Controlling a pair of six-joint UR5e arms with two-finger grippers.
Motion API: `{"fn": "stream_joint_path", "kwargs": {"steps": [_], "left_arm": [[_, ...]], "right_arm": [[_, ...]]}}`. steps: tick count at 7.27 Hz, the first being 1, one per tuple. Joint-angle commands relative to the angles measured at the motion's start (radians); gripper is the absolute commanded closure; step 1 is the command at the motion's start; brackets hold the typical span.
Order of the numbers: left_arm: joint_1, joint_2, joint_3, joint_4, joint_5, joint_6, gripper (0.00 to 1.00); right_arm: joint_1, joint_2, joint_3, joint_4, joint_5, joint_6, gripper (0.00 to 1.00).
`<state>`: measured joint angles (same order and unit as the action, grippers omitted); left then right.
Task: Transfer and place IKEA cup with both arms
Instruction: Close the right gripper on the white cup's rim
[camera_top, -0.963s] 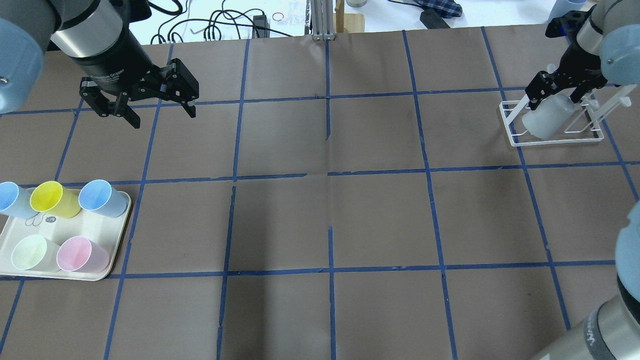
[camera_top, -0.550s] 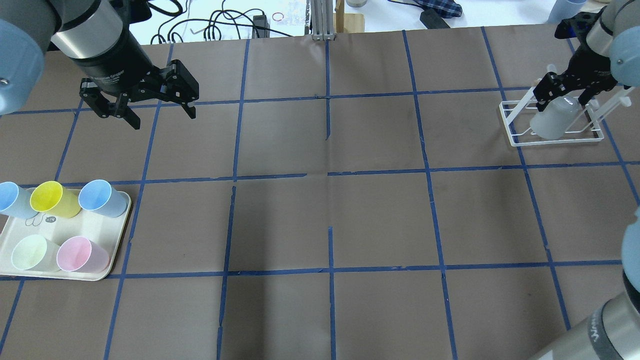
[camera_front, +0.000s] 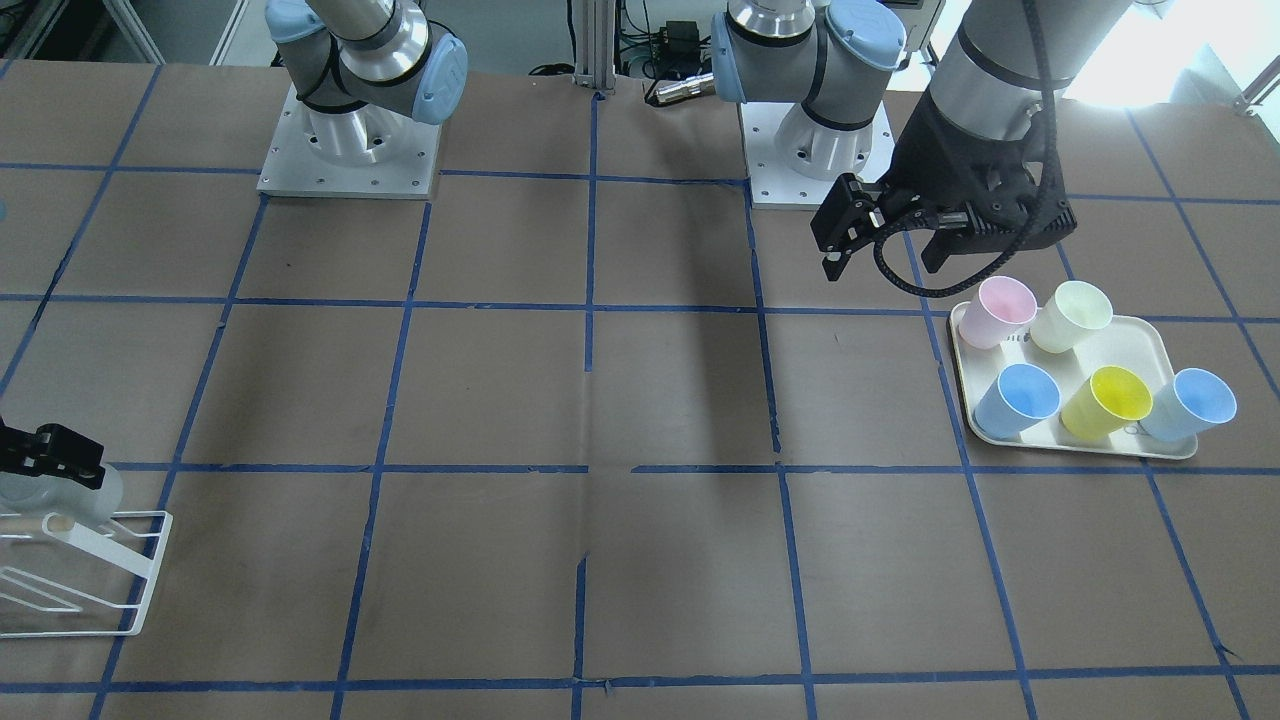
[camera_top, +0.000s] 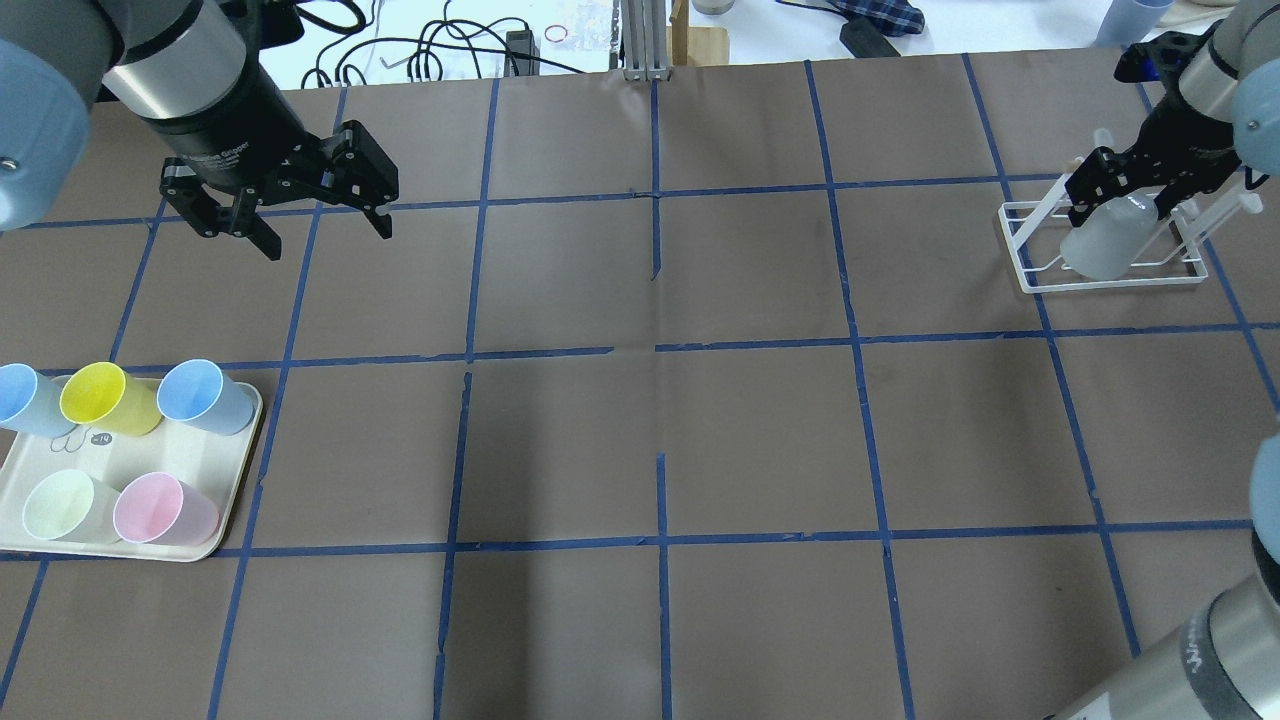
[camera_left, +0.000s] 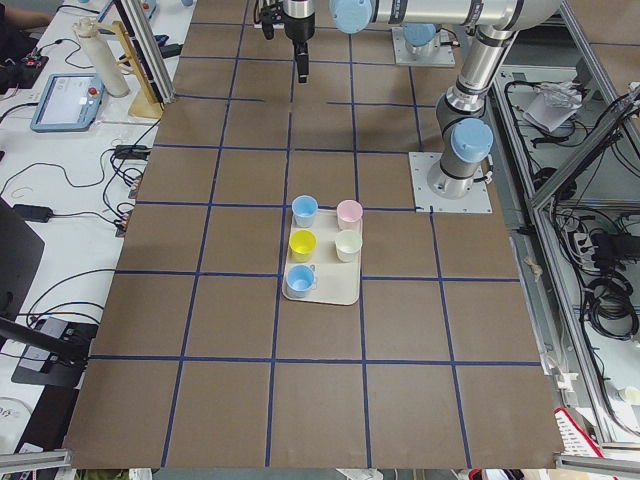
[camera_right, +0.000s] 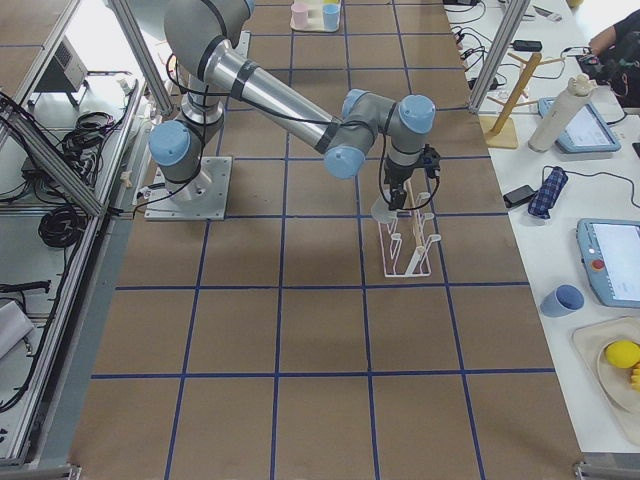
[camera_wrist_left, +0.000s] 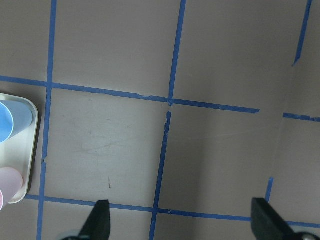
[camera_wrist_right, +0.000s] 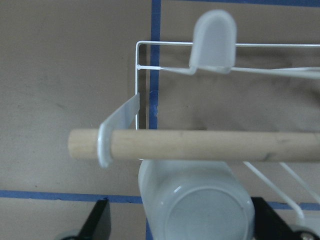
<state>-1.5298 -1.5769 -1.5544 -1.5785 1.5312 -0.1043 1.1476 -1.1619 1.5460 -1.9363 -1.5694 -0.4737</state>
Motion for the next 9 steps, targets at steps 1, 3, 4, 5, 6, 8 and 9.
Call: {"fn": "stream_joint_path", "kwargs": {"steps": [1,3,4,5,6,8,9], "left_arm": [[0.0,0.0,-0.001,0.0,0.001,0.0,0.0],[0.0,0.002,0.0,0.0,0.001,0.0,0.0],[0.002,0.002,-0.001,0.0,0.001,0.0,0.0],[0.0,0.002,-0.001,0.0,0.001,0.0,0.0],[0.002,0.002,-0.001,0.0,0.001,0.0,0.0],[0.002,0.0,0.004,0.0,0.0,0.0,0.0],[0.0,-0.002,0.007,0.0,0.0,0.0,0.0]], "right_arm": [[0.0,0.008,-0.001,0.002,0.003,-0.002,0.14],[-0.003,0.008,-0.006,0.0,0.002,-0.006,0.23],[-0.003,0.008,-0.007,0.0,0.002,-0.008,0.35],[-0.003,0.007,-0.01,0.003,0.002,-0.009,0.49],[-0.005,0.001,-0.018,0.007,0.0,-0.013,0.57],[-0.009,-0.028,-0.038,0.035,0.0,-0.016,0.59],[-0.009,-0.065,-0.062,0.096,0.0,-0.016,0.59]]}}
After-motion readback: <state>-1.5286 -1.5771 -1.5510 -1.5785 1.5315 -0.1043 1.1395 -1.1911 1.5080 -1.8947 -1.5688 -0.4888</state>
